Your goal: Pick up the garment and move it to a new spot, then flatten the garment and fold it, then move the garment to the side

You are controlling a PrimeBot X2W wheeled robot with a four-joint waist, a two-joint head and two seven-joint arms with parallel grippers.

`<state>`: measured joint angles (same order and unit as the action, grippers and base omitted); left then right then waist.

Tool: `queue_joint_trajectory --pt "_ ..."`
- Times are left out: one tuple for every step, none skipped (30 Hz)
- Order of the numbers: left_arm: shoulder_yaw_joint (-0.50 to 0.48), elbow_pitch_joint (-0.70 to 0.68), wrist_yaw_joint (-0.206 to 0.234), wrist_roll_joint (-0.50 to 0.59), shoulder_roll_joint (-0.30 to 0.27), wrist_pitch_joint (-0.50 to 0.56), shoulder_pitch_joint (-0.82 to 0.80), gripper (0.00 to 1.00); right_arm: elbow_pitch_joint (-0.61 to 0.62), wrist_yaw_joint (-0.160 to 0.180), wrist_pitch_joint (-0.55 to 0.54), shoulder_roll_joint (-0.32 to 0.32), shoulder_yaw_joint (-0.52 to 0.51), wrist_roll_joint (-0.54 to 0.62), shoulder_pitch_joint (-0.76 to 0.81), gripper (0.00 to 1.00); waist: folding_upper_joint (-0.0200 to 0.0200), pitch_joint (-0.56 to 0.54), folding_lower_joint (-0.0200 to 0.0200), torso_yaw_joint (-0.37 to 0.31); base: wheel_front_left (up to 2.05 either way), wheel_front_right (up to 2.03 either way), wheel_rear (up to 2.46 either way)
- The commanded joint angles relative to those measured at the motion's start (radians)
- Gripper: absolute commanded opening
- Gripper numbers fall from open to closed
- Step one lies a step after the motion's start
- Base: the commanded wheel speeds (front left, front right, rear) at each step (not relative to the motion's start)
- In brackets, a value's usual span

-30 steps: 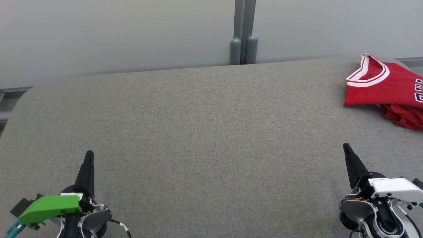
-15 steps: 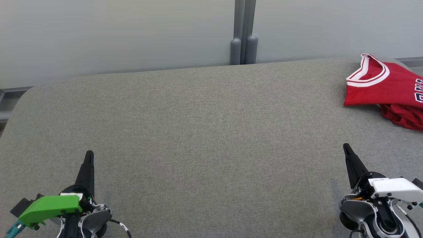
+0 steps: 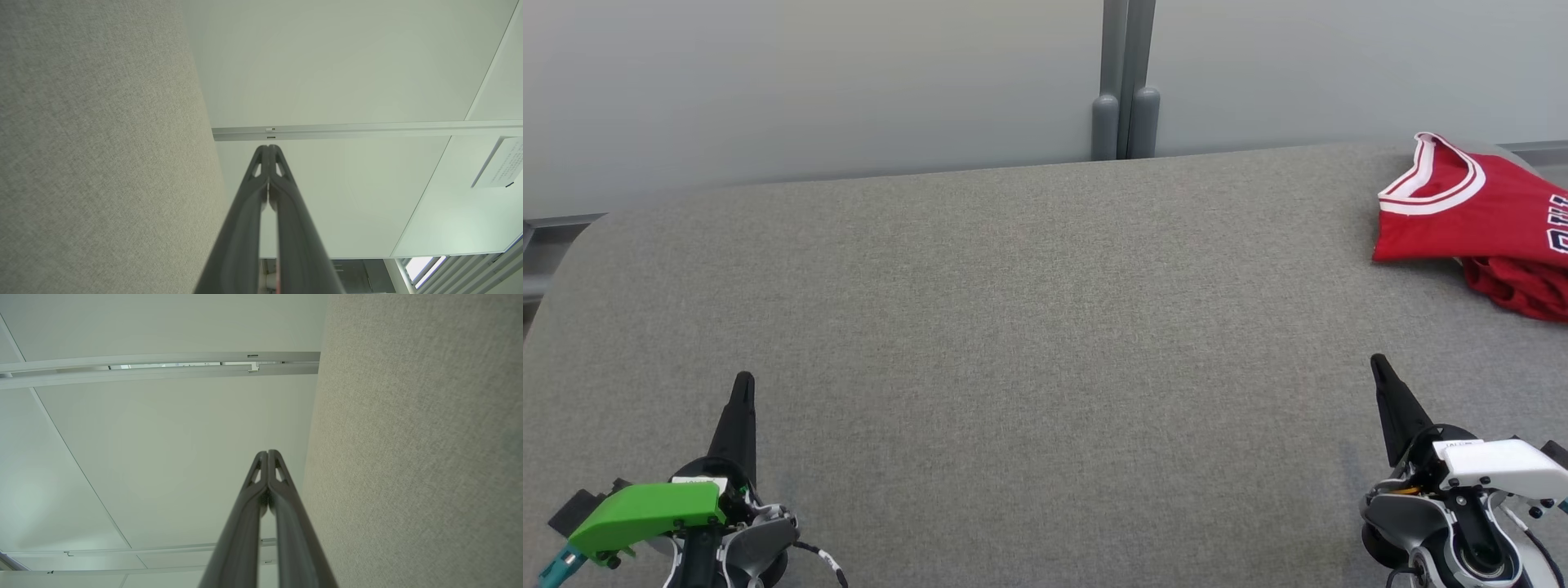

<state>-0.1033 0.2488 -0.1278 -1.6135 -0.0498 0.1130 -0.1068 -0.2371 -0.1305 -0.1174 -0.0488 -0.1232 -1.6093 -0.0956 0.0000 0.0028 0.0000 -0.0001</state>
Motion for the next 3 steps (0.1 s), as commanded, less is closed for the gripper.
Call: queue_joint_trajectory --pt "-0.003 -0.003 -0.007 -0.001 0.000 0.001 -0.011 0.00 0.003 0.000 -0.002 -0.002 0.000 -0.007 -0.008 0.00 0.0000 0.000 0.0000 0.000 0.00 0.00 0.00" --pt "-0.004 -0.003 -0.007 -0.001 0.000 0.001 -0.011 0.00 0.003 0.000 -0.002 -0.002 0.000 -0.007 -0.008 0.00 0.0000 0.000 0.0000 0.000 0.00 0.00 0.00" --pt "-0.004 -0.003 -0.006 -0.001 0.000 0.001 -0.011 0.00 0.003 0.000 -0.002 -0.003 0.000 -0.007 -0.008 0.00 0.0000 0.000 0.0000 0.000 0.00 0.00 0.00"
